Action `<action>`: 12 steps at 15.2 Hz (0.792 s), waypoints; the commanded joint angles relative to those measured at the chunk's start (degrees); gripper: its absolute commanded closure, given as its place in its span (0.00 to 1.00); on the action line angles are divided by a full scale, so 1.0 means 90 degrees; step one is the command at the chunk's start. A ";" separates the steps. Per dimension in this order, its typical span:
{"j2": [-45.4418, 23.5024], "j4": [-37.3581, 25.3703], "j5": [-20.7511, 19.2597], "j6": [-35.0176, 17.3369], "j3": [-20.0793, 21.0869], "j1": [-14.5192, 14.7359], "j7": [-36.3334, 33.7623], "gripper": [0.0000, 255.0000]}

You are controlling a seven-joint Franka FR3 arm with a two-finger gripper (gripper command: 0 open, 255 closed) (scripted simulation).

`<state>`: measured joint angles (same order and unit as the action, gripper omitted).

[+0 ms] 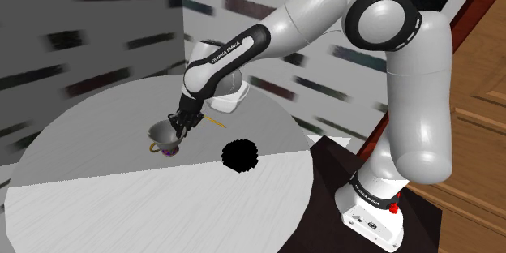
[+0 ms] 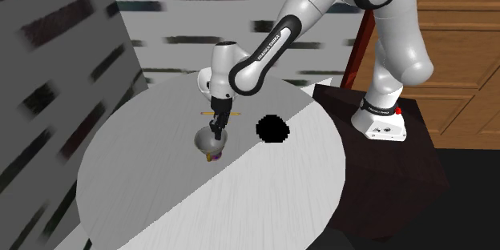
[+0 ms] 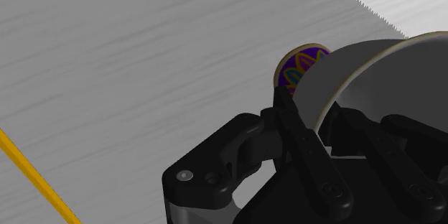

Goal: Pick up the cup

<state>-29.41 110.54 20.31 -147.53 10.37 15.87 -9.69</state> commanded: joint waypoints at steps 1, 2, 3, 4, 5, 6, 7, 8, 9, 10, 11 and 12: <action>0.0000 0.0004 0.0000 0.0008 0.0001 -0.0002 0.0003 1.00; 0.0065 0.0007 -0.0010 0.0067 -0.0005 0.0000 -0.0021 1.00; 0.0128 0.0009 -0.0020 0.0127 -0.0011 0.0001 -0.0045 1.00; 0.0190 0.0007 -0.0031 0.0189 -0.0017 0.0003 -0.0069 1.00; 0.0251 0.0005 -0.0041 0.0250 -0.0022 0.0004 -0.0092 1.00; 0.0312 0.0001 -0.0052 0.0312 -0.0028 0.0005 -0.0116 1.00; 0.0372 -0.0003 -0.0063 0.0374 -0.0033 0.0006 -0.0140 1.00; 0.0430 -0.0009 -0.0074 0.0437 -0.0038 0.0006 -0.0164 1.00; 0.0488 -0.0016 -0.0085 0.0501 -0.0043 0.0007 -0.0188 1.00; 0.0546 -0.0025 -0.0096 0.0564 -0.0048 0.0007 -0.0211 1.00; 0.0602 -0.0035 -0.0107 0.0629 -0.0053 0.0008 -0.0235 1.00; 0.0657 -0.0047 -0.0118 0.0693 -0.0058 0.0008 -0.0259 1.00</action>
<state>-24.16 110.18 19.35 -142.00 9.90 15.97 -11.80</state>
